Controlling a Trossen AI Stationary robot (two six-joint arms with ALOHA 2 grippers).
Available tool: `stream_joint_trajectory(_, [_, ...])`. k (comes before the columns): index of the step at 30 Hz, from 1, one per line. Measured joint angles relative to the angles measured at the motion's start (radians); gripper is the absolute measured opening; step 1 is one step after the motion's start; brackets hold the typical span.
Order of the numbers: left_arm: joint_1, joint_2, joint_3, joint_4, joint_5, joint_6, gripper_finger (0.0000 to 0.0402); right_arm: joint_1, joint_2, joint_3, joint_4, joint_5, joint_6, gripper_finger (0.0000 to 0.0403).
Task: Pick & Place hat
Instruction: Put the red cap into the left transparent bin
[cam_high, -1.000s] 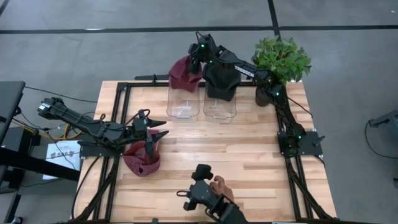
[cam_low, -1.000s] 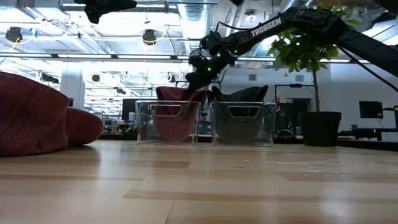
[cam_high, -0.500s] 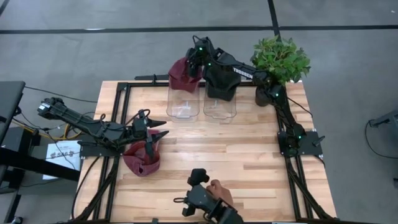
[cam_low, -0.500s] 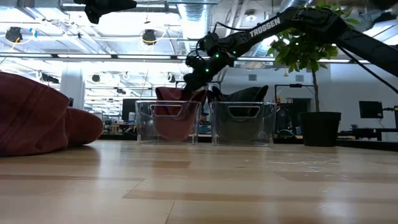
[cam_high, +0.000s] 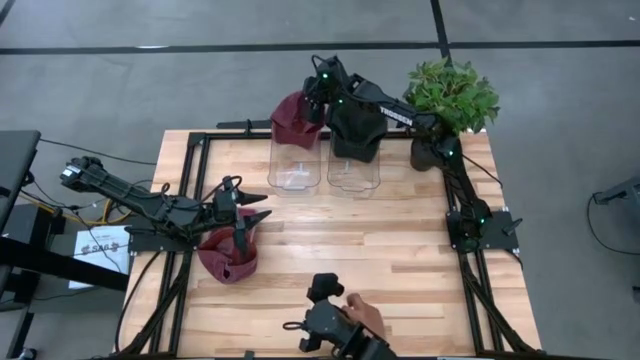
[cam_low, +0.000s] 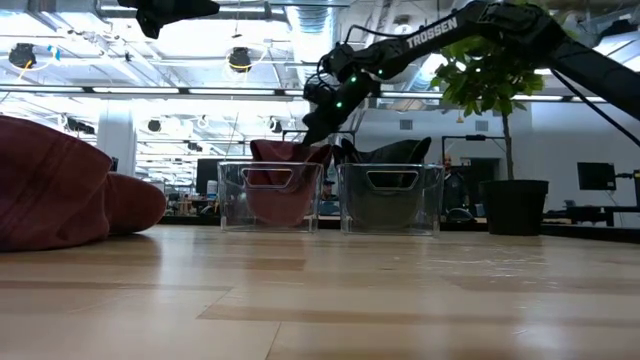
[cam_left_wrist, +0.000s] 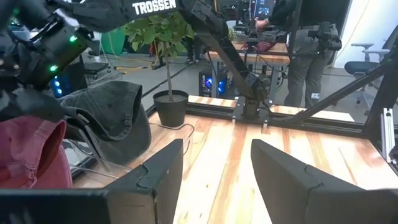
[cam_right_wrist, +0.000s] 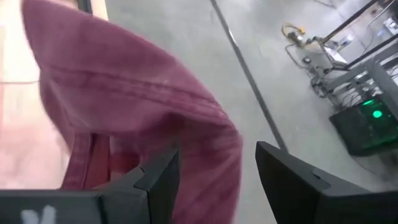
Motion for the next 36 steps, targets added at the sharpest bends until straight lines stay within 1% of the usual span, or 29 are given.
stream_joint_trajectory(6, [0.000, 0.000, 0.000, -0.001, 0.000, -0.002, 0.0187, 0.016, -0.062, 0.001, -0.060, -0.003, -0.019, 0.0191])
stream_joint_trajectory(12, [0.000, 0.000, -0.001, -0.032, 0.000, -0.024, 0.0187, 0.040, -0.144, 0.001, -0.166, -0.006, -0.011, 0.0176])
stream_joint_trajectory(19, [0.000, 0.000, -0.083, -0.031, 0.000, -0.083, 0.0187, 0.069, -0.215, 0.001, -0.361, -0.009, 0.026, 0.0150])
stream_joint_trajectory(24, [0.000, 0.000, -0.142, -0.002, -0.004, -0.150, 0.0187, 0.094, -0.245, 0.001, -0.507, -0.085, 0.041, 0.0132])
stream_joint_trajectory(29, [-0.009, 0.000, -0.158, 0.023, 0.005, -0.176, 0.0187, 0.133, -0.268, 0.001, -0.603, -0.183, 0.087, 0.0120])
stream_joint_trajectory(36, [-0.081, 0.000, -0.158, 0.057, 0.008, -0.171, 0.0187, 0.226, -0.269, 0.001, -0.737, -0.224, 0.096, 0.0118])
